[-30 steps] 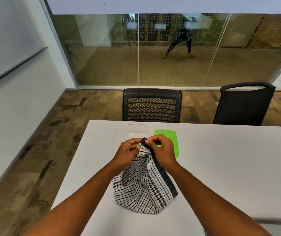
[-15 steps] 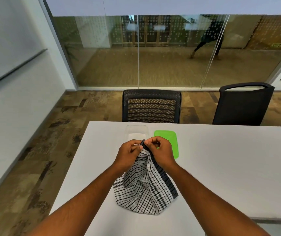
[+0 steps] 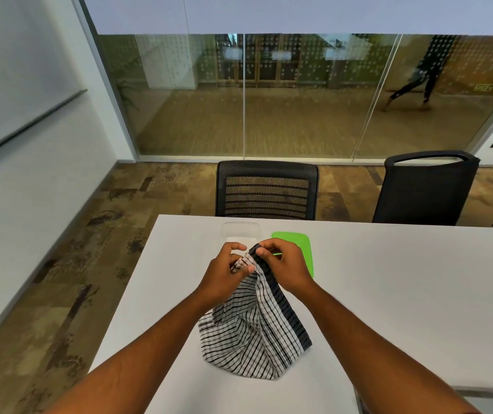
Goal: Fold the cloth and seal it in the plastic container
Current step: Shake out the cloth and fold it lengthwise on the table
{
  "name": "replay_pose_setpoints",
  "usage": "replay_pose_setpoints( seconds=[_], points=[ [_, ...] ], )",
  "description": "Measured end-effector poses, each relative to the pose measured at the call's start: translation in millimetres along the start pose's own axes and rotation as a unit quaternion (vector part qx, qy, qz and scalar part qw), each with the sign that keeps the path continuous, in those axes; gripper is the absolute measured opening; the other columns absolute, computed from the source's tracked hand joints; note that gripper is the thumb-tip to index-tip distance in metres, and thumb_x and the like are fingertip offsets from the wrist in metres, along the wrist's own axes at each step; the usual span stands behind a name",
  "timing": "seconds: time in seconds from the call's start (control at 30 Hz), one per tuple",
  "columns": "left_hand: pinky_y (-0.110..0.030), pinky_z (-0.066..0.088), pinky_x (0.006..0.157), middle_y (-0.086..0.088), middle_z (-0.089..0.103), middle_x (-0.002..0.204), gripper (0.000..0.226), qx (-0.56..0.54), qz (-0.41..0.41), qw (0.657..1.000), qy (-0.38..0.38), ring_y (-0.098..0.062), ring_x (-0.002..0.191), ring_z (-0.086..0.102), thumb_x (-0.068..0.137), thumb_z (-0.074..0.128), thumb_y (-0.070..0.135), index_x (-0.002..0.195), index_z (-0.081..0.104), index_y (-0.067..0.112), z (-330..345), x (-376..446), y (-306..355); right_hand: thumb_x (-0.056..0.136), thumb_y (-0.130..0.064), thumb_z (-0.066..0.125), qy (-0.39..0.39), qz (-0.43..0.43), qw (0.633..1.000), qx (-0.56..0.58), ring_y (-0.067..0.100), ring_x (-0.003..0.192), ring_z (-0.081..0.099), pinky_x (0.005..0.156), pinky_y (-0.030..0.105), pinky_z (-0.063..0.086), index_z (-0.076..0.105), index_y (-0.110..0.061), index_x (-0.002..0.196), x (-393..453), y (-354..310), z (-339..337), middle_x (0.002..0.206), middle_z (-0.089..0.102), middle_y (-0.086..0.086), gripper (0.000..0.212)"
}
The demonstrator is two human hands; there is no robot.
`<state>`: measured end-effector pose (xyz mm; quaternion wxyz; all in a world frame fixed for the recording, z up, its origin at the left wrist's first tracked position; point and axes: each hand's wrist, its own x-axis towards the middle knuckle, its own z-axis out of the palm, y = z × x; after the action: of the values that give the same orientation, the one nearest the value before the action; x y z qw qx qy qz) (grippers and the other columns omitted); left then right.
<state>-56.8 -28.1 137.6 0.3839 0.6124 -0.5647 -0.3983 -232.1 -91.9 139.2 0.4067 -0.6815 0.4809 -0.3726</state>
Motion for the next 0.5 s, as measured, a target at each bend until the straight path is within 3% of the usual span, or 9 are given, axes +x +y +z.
replay_pose_setpoints(
  seconds=[0.1, 0.27, 0.37, 0.5],
  points=[
    [-0.032, 0.053, 0.094, 0.007, 0.064, 0.118, 0.051, 0.142, -0.017, 0.990, 0.006, -0.011, 0.110, 0.060, 0.087, 0.076, 0.030, 0.129, 0.046, 0.029, -8.2, -9.9, -24.1, 0.094, -0.018, 0.072, 0.034, 0.013, 0.999, 0.019, 0.015, 0.092, 0.072, 0.086, 0.039, 0.061, 0.078, -0.014, 0.099, 1.4, -1.3, -5.0, 0.093, 0.077, -0.003, 0.008],
    [-0.042, 0.059, 0.084, 0.002, 0.071, 0.100, 0.013, 0.185, -0.043, 0.981, 0.032, -0.016, 0.089, 0.069, 0.095, 0.064, 0.017, 0.108, 0.064, 0.017, -22.0, -21.3, -53.1, 0.095, -0.018, 0.071, 0.065, 0.007, 0.997, 0.034, 0.017, 0.096, 0.070, 0.086, 0.039, 0.061, 0.076, -0.014, 0.100, 3.1, -3.9, -18.5, 0.096, 0.076, -0.004, 0.009],
    [-0.034, 0.060, 0.080, 0.000, 0.073, 0.098, 0.012, 0.200, 0.002, 0.978, 0.061, -0.012, 0.084, 0.069, 0.097, 0.063, 0.016, 0.109, 0.067, 0.016, -29.7, -20.6, -52.4, 0.097, -0.021, 0.068, 0.099, 0.017, 0.994, 0.040, 0.013, 0.095, 0.071, 0.084, 0.031, 0.063, 0.075, -0.019, 0.100, 4.2, -2.4, -27.3, 0.096, 0.075, -0.007, 0.007],
    [-0.018, 0.056, 0.068, 0.014, 0.066, 0.090, 0.019, 0.171, 0.060, 0.979, 0.089, -0.003, 0.083, 0.067, 0.103, 0.052, 0.025, 0.119, 0.051, 0.034, -47.9, -17.5, -36.2, 0.099, -0.027, 0.065, 0.154, 0.029, 0.988, 0.003, 0.009, 0.090, 0.070, 0.083, 0.037, 0.062, 0.073, -0.021, 0.103, 5.1, 1.0, -35.5, 0.092, 0.074, -0.010, 0.011]
  ],
)
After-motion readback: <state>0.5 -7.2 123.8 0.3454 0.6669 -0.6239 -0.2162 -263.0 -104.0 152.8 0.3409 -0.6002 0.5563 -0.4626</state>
